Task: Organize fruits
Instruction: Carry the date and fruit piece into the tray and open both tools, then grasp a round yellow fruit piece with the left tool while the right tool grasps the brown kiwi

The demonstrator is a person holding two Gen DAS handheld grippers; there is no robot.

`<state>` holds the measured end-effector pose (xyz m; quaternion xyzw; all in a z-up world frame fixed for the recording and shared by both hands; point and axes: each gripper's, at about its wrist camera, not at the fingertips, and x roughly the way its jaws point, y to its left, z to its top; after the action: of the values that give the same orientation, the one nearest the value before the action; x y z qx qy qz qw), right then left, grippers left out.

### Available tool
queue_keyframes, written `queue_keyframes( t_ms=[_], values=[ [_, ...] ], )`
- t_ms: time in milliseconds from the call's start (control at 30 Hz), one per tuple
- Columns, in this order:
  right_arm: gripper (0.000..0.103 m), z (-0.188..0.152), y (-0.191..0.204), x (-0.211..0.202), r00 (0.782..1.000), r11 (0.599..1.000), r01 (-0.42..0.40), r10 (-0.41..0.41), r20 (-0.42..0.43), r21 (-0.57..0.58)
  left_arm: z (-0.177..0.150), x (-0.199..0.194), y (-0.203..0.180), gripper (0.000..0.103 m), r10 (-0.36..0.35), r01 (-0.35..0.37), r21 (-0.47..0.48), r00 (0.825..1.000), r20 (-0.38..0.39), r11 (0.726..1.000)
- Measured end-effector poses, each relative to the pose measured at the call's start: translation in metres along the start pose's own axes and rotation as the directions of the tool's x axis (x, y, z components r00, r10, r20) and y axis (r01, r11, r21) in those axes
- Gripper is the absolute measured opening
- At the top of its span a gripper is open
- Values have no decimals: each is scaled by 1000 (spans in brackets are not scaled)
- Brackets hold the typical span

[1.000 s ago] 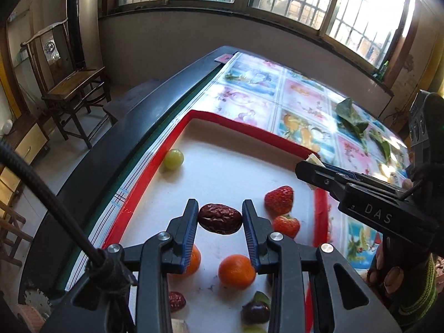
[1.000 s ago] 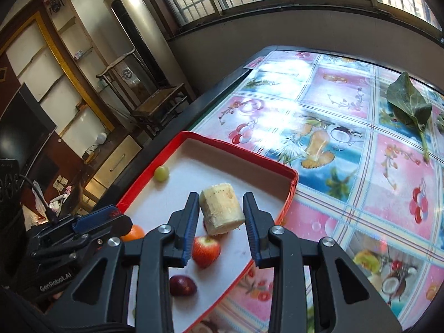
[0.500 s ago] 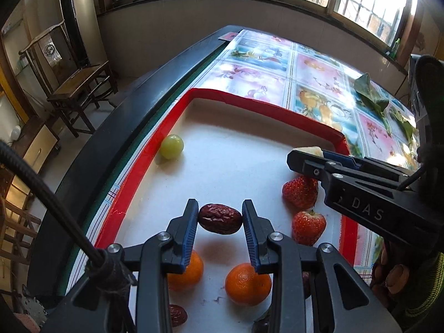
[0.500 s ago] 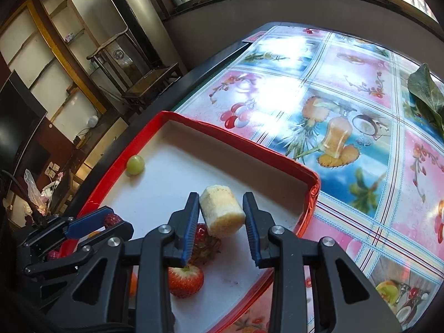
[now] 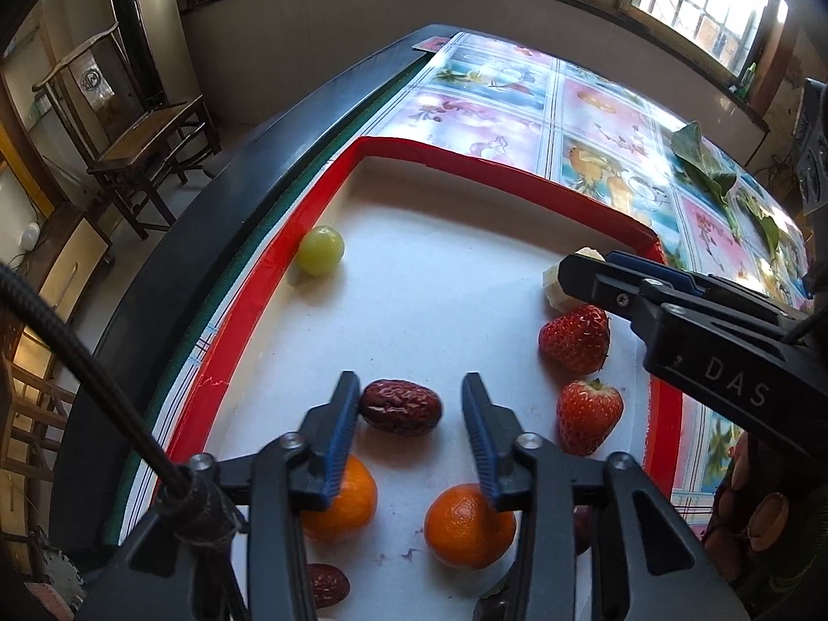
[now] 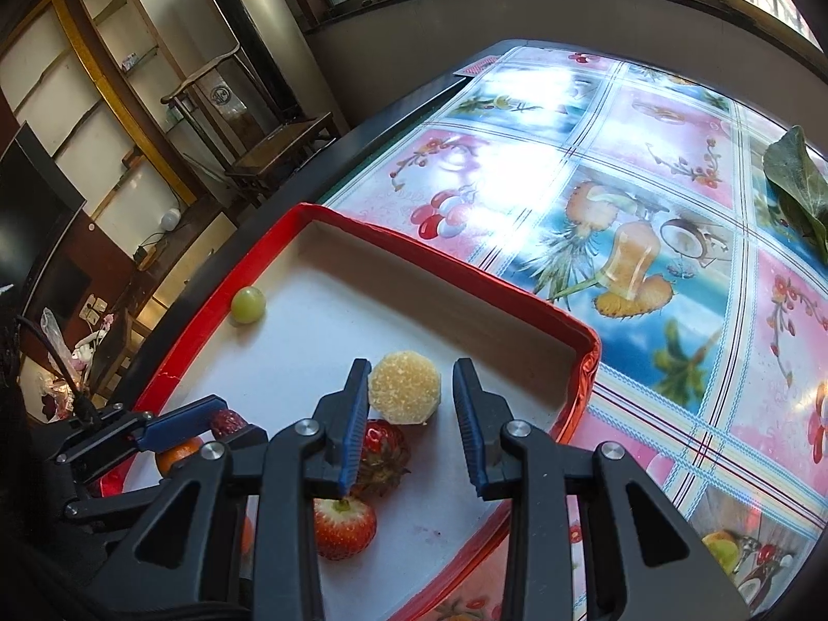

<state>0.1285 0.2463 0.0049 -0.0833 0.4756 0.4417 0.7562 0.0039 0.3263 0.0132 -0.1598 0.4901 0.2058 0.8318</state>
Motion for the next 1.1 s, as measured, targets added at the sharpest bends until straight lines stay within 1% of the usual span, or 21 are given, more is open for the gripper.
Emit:
queue_keyframes(
  t_ms=[33, 67, 133, 233, 300, 367, 400, 467, 600, 733, 967, 1100],
  values=[
    [37, 0, -1, -1, 1000, 1000, 1, -1, 2, 1, 0, -2, 0, 54, -2, 2, -6, 1000, 2, 1000],
    [39, 0, -1, -3, 1000, 1000, 2, -2, 7, 1, 0, -5, 2, 58, -9, 9, -14, 1000, 5, 1000],
    [41, -1, -2, -8, 1000, 1000, 5, -5, 12, 1, -1, -12, 4, 58, -25, 26, -26, 1000, 17, 999],
    [42, -2, -6, -21, 1000, 1000, 2, -2, 25, 6, -4, -25, 5, 58, -46, 48, -42, 998, 37, 998],
    [42, -6, -9, -37, 999, 1000, 1, -2, 48, 6, -7, -34, 2, 58, -67, 69, -46, 996, 50, 997],
    [46, -15, -15, -57, 997, 1000, 5, -7, 75, 19, -8, -41, -3, 59, -80, 82, -42, 995, 65, 996],
    [47, -20, -20, -66, 996, 999, 8, -11, 86, 31, -10, -45, -6, 59, -86, 89, -39, 994, 72, 995],
    [47, -30, -29, -82, 995, 999, 20, -25, 102, 50, -13, -53, -14, 63, -106, 108, -25, 991, 83, 994],
    [47, -51, -47, -108, 993, 995, 47, -55, 104, 84, -24, -67, -34, 63, -140, 139, 18, 985, 98, 990],
    [47, -72, -62, -133, 990, 992, 70, -81, 115, 101, -37, -79, -59, 66, -185, 179, 64, 978, 101, 982],
    [48, -108, -98, -170, 982, 979, 112, -136, 132, 170, -57, -82, -113, 67, -246, 234, 161, 967, 58, 959],
    [48, -126, -124, -189, 977, 965, 127, -163, 141, 230, -70, -77, -138, 67, -261, 251, 201, 965, 22, 947]
  ],
)
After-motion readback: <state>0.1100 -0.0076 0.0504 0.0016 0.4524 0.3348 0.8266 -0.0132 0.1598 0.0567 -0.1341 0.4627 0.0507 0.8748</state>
